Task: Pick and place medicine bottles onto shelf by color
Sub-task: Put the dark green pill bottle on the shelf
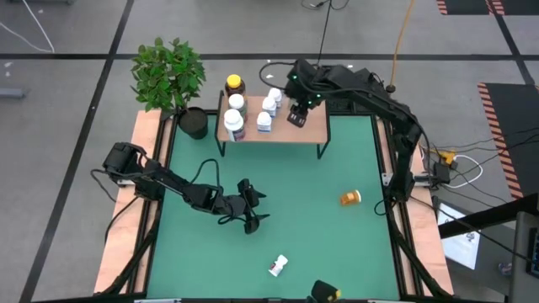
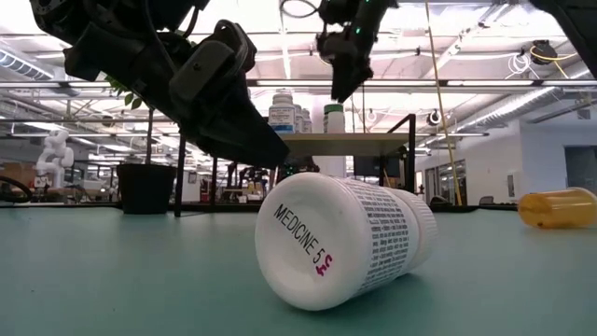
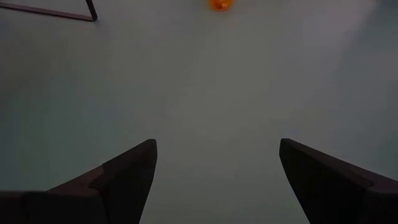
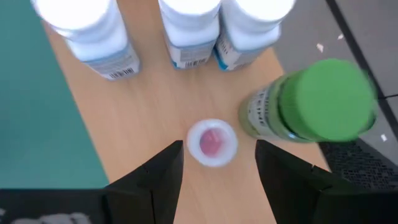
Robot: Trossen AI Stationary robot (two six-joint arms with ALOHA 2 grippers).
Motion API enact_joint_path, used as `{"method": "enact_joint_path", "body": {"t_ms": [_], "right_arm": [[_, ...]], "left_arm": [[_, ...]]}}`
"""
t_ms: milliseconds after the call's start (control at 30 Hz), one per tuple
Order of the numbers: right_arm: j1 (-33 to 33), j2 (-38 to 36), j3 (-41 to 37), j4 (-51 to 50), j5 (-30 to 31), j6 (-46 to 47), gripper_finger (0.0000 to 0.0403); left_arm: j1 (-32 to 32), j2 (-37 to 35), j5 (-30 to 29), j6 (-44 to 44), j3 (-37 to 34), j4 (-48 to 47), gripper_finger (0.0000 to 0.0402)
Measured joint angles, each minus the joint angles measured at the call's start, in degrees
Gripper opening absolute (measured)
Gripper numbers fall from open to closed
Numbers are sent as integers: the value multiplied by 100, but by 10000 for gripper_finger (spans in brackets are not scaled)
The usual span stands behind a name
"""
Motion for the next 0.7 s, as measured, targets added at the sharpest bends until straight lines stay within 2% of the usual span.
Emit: {"method": "enact_joint_path", "body": {"t_ms": [167, 333, 467, 700], "right_arm": [[89, -512, 0, -49, 0, 74, 195], [590, -1079, -311, -87, -4, 298, 195], [1271, -1643, -1124, 123, -4, 554, 195], [2646, -2691, -3286, 1260, -4, 1407, 195]], "left_arm": [[0, 0, 0, -1, 0, 2, 342], [-2, 0, 0, -39, 0, 13, 342], [0, 0, 0, -60, 0, 199, 342], [-141, 0, 60, -796, 26, 409, 342]]}}
